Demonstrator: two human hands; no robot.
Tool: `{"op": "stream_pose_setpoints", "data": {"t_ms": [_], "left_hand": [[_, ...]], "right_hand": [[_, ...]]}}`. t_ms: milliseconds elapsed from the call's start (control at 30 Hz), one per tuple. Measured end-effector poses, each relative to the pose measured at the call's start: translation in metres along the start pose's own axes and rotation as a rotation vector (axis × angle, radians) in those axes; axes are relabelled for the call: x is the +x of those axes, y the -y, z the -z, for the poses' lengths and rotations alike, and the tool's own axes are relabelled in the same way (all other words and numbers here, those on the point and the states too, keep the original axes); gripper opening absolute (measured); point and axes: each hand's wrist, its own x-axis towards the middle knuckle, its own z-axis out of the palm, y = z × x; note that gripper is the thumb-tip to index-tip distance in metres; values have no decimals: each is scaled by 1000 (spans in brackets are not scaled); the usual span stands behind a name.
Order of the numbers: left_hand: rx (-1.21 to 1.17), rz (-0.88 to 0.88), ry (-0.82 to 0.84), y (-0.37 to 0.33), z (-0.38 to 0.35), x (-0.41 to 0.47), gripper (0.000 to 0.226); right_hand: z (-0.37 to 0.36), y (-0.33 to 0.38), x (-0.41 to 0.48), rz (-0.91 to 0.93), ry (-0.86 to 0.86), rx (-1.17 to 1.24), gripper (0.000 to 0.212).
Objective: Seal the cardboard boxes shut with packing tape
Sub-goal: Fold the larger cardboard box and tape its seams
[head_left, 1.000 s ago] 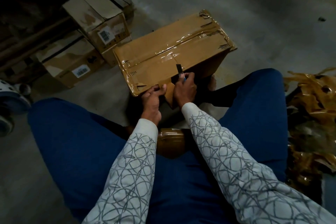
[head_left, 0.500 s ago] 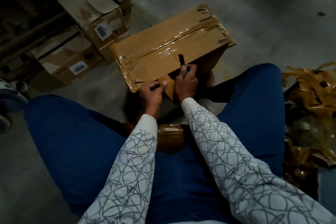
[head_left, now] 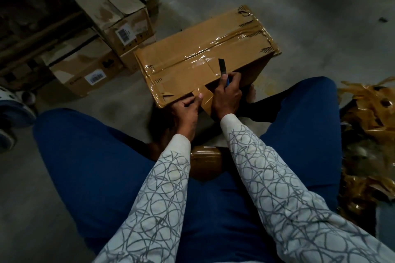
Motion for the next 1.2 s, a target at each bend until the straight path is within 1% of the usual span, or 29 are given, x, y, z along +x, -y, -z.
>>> {"op": "stream_pose_setpoints", "data": {"t_ms": [67, 133, 167, 267, 300, 400, 533, 700, 800, 867, 1000, 1067, 1133, 1200], "left_hand": [[-4, -28, 12, -1, 0, -2, 27], [-57, 7, 31, -3, 0, -3, 33], [-93, 44, 46, -4, 1, -3, 32], [-231, 131, 118, -9, 2, -5, 12], [-258, 143, 129, -10, 3, -6, 8], [-279, 151, 118, -10, 5, -4, 7], [-302, 159, 120, -12, 6, -1, 13], [-304, 137, 180, -15, 5, -5, 17], [-272, 117, 208, -15, 5, -8, 12], [-233, 109, 216, -14, 5, -7, 11], [-180, 123, 224, -20, 2, -8, 17], [-162, 113, 226, -30, -3, -8, 12], [-151, 85, 246, -39, -7, -1, 5], [-100, 51, 282, -50, -10, 9, 10]], "right_hand": [[1, 0, 1, 4, -3, -4, 22], [2, 0, 3, 5, -6, -23, 21], [2, 0, 4, 3, -7, -30, 22], [3, 1, 5, -4, -6, -38, 23], [3, 1, 5, -4, -5, -37, 23], [3, -1, 4, 3, 12, -46, 23], [4, 0, 2, 29, 28, -76, 23], [5, 2, 2, 44, 36, -146, 21], [4, 3, 2, 34, 28, -162, 20], [4, 2, 2, 14, 13, -154, 19], [9, 0, 6, -31, -2, -119, 21], [13, 1, 11, -41, -5, -96, 21], [14, -1, 20, -55, 24, -77, 19], [17, 2, 30, -102, 89, -58, 19]]}}
